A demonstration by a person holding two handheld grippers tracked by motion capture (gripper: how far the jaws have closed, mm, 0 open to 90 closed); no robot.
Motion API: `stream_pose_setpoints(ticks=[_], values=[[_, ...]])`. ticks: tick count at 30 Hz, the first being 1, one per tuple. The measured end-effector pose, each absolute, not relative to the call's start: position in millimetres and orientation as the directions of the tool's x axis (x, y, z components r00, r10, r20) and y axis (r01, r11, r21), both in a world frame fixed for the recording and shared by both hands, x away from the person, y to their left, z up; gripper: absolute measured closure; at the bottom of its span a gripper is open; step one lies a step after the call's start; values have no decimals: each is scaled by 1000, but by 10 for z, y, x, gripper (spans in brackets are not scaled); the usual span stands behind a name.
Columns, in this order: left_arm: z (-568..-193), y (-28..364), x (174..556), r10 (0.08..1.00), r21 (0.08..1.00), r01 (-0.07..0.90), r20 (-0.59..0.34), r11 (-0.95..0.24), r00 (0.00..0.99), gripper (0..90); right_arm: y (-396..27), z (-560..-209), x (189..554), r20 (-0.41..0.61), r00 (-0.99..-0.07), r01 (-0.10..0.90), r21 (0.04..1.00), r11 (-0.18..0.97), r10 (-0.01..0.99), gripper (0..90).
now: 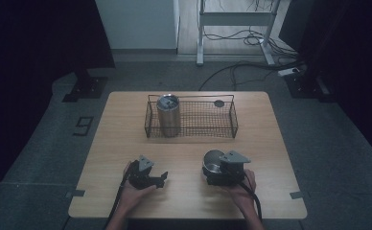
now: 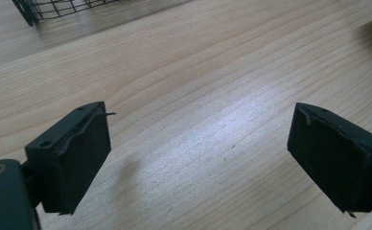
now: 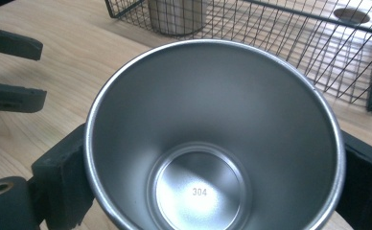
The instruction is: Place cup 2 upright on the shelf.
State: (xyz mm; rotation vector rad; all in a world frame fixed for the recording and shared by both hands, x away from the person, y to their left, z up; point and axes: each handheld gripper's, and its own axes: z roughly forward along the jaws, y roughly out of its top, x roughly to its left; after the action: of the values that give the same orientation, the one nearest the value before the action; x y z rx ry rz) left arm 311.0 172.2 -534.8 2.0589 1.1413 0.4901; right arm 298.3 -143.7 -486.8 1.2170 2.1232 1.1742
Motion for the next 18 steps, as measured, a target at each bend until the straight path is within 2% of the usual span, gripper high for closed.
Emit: stream_pose_setpoints(ticks=[12,18], values=[[-5252,1733,3077,842,770,556,-44,-314,538,84,-1531,-4723,3044,108,-527,500,842,205,843,66],[-5203,1720,3053,833,768,561,-66,-309,549,85,-1490,-4572,3080,94,-533,482,851,211,841,66]])
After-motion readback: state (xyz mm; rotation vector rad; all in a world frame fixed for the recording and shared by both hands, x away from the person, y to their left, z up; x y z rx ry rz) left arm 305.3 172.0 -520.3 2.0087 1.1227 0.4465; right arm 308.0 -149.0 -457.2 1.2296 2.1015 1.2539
